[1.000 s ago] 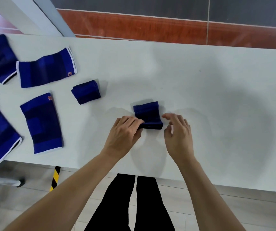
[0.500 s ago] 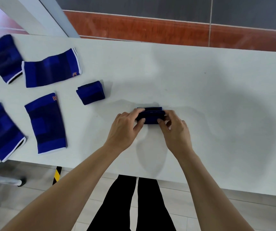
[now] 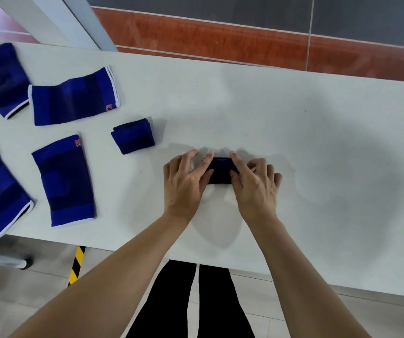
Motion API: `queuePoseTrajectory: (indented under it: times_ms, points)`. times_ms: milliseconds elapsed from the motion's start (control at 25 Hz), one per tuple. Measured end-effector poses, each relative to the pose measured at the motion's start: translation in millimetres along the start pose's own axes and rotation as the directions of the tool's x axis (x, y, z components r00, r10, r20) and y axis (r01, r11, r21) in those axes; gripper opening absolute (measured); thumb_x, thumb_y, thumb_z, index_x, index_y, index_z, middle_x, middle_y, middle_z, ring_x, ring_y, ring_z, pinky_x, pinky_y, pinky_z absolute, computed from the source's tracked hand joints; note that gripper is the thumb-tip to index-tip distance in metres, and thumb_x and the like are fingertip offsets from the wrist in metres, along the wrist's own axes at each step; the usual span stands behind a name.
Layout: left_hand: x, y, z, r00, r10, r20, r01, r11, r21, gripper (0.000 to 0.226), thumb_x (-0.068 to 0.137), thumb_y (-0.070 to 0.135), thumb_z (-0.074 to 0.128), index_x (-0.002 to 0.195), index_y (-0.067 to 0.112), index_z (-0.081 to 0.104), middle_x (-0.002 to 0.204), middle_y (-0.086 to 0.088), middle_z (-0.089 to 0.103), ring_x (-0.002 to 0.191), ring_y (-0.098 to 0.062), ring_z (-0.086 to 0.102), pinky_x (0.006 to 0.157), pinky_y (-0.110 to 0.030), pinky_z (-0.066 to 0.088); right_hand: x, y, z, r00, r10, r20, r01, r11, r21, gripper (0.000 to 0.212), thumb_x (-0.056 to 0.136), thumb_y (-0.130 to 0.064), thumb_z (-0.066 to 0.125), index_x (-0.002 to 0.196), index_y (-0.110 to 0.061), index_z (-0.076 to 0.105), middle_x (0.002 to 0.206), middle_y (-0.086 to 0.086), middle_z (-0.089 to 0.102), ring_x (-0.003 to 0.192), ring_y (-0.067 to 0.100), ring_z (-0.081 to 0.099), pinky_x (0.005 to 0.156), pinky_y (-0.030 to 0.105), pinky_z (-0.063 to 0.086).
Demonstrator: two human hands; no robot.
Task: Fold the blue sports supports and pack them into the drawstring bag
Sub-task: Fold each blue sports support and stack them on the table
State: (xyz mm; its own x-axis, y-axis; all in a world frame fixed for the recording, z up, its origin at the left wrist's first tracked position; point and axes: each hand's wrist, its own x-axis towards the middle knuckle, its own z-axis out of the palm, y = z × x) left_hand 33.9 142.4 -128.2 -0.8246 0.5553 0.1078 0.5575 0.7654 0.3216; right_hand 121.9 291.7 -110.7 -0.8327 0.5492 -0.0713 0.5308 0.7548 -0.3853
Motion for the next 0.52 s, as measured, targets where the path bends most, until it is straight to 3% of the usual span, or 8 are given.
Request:
queuePoseTrajectory:
  times_ms: [120, 280, 400, 520]
  points:
    - [0, 1, 2, 0.999, -0.046, 0.028, 0.046, 0.999, -0.004, 0.042, 0.103, 0.043, 0.047, 0.142, 0.032, 0.056, 0.136, -0.002, 0.057, 0.121, -0.028, 0.05, 0.103, -0.042, 0.039, 3, 0, 3, 1.0, -0.016, -0.018, 0.016, 1.0, -0.014, 0.045, 0.096, -0.028, 0.062, 0.14, -0.035, 0.056, 0.121, 0.004, 0.055, 0.108, 0.029, 0.049, 0.094, 0.042, 0.031]
    - [6, 0, -7, 0.996, -0.033, 0.079, 0.035, 0.999, -0.028, 0.04, 0.102, 0.04, 0.051, 0.14, 0.032, 0.058, 0.131, -0.005, 0.058, 0.116, -0.029, 0.052, 0.1, -0.042, 0.041, 5, -20, -1, 0.988, -0.088, -0.13, 0.082, 0.995, -0.048, 0.05, 0.088, -0.009, 0.062, 0.135, -0.024, 0.059, 0.137, 0.006, 0.055, 0.128, 0.029, 0.049, 0.109, 0.043, 0.03]
    - [12, -2, -17, 0.99, -0.003, 0.139, 0.015, 0.996, -0.089, 0.04, 0.102, 0.039, 0.05, 0.14, 0.027, 0.057, 0.127, -0.002, 0.059, 0.112, -0.028, 0.053, 0.099, -0.039, 0.041, -8, -36, 0, 0.941, -0.249, -0.228, 0.251, 0.968, -0.024, 0.04, 0.088, -0.007, 0.062, 0.125, -0.02, 0.066, 0.132, 0.001, 0.062, 0.125, 0.022, 0.051, 0.11, 0.036, 0.031]
    - [13, -13, -31, 0.995, 0.012, 0.103, -0.002, 0.995, -0.103, 0.042, 0.104, 0.038, 0.047, 0.141, 0.019, 0.053, 0.129, -0.002, 0.06, 0.115, -0.025, 0.053, 0.099, -0.038, 0.041, -25, -36, 13, 0.928, -0.279, -0.246, 0.275, 0.96, -0.05, 0.04, 0.084, -0.002, 0.07, 0.121, -0.018, 0.07, 0.131, 0.001, 0.065, 0.118, 0.022, 0.055, 0.105, 0.036, 0.035]
